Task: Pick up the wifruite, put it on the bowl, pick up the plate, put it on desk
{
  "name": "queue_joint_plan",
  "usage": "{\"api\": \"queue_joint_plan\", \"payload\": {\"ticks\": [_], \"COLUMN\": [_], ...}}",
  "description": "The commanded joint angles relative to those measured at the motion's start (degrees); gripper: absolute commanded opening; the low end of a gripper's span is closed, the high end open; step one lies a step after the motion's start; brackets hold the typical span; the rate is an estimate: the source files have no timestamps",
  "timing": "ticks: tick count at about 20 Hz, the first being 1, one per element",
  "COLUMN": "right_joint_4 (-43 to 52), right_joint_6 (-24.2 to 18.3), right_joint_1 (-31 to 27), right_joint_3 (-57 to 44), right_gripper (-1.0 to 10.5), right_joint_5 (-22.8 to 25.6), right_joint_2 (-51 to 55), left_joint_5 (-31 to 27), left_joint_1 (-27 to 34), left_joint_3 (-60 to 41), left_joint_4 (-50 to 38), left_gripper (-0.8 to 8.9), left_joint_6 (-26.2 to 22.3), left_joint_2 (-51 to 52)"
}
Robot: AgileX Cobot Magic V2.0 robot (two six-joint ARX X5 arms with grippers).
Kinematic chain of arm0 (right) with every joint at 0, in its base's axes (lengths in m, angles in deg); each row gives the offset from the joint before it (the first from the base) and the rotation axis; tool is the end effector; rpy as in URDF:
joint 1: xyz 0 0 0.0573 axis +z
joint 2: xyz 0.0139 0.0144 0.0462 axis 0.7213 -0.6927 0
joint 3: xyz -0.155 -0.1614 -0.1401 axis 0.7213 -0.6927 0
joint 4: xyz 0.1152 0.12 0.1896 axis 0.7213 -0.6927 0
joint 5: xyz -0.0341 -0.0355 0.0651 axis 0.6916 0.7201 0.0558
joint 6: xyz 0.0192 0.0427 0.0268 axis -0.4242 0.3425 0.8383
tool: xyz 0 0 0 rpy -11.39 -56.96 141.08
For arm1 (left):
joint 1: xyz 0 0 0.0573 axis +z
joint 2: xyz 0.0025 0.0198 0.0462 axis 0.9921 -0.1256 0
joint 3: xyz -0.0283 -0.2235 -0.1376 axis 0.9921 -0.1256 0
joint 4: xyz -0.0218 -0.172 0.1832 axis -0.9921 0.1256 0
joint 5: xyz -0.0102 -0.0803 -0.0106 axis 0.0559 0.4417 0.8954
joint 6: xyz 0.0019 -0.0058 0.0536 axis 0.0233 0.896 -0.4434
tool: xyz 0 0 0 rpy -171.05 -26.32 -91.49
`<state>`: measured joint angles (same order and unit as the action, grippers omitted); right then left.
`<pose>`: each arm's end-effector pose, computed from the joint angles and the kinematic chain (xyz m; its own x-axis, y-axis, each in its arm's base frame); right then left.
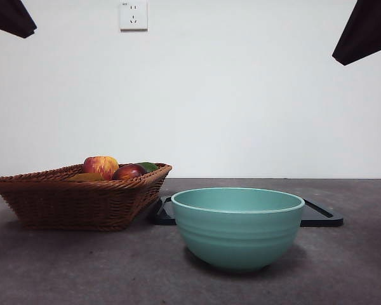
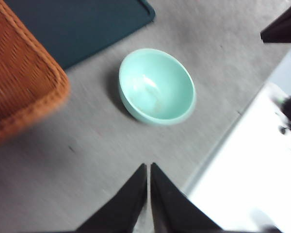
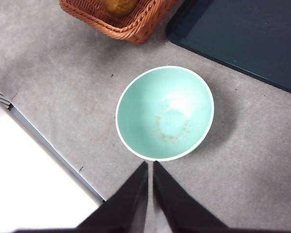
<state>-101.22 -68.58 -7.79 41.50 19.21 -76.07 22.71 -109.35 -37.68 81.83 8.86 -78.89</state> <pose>0.1097 0.0955 0.2838 0.4139 0.6295 -0.6576 -0.5661 0.7437 0.3557 0.1273 -0.0787 0.3054 0.3520 -0.6981 -0.6235 0.7199 0.6276 -0.2963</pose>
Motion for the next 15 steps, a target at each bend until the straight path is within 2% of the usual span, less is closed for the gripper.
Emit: {"api": "queue_joint_plan", "payload": {"ticks": [1,5,8,12,15], "right_joint_4": [0.59,0.59,0.59,0.59,0.59], "right_joint_6": [-0.46,-0.46,-0.46,-0.46,-0.46], "right_joint_1": [0.50,0.50,0.50,0.50,0.50], "right_joint_3": [0.92,0.92,0.92,0.92,0.92], "right_gripper": [0.1,0.1,0.1,0.1,0.1], "right_joint_5": [0.17,0.17,0.17,0.17,0.17], "right_joint_2": [-0.44,-0.44,-0.44,-0.44,-0.44], "left_joint_5": [-2.60,-5.11,-12.72,-23.56,-25.14], "left_joint_1": [2.49,14.19,21.88,27.61,30.18], "left_joint_3": [0.46,-0.92,-4.76,-14.60,-22.62], "left_joint_4": [-6.54,-27.08,-37.05,-42.91,-43.69], "left_gripper": [0.08,0.08,0.08,0.08,0.08], "left_joint_6": [-3.69,-5.97,-6.82,-6.95,-6.95], "left_joint_2": [3.15,10.58,17.62,26.53,32.22]}}
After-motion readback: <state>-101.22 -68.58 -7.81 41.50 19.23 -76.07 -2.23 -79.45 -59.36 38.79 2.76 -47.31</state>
